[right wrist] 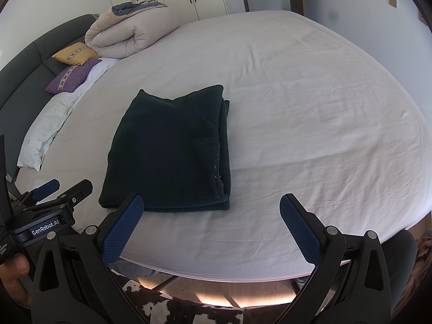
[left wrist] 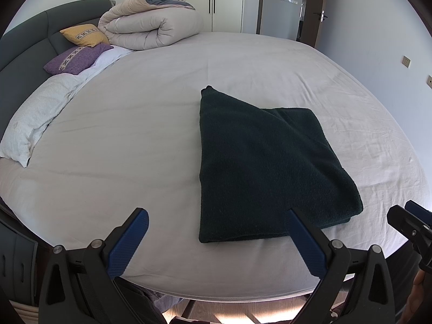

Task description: Fold small clothes

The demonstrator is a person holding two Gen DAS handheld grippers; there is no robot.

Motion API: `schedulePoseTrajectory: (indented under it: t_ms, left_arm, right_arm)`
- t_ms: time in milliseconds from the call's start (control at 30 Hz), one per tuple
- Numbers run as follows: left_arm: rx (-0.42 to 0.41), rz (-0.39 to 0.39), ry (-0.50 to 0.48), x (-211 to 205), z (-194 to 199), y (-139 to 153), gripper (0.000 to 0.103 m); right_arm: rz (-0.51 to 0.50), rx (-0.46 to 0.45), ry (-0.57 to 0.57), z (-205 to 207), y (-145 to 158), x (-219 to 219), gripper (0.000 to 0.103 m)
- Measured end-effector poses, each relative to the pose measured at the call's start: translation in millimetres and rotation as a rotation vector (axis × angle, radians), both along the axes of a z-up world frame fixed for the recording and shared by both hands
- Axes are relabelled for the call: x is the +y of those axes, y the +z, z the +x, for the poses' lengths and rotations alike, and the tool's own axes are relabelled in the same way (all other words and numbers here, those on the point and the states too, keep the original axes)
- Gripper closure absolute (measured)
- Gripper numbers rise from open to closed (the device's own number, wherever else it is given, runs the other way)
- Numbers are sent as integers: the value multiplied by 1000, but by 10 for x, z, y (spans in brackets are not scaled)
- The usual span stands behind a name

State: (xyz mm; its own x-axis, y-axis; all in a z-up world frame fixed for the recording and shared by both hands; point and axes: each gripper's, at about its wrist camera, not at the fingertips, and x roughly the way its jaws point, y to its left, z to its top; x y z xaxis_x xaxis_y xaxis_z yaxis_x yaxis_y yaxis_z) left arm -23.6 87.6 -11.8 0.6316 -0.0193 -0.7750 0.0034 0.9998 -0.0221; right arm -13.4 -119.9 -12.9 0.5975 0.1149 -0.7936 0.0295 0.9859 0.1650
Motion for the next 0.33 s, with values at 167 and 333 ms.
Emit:
schedulePoseTrajectory:
  t_ms: [167,333]
  left_arm:
    - [-1,1,4,-6,4,1,0]
    - [-6,9,5,-4,1,-10,0]
  right_arm:
    - [0,1,1,21,-1,-18,0]
    - [0,2,1,15,-6,-15,0]
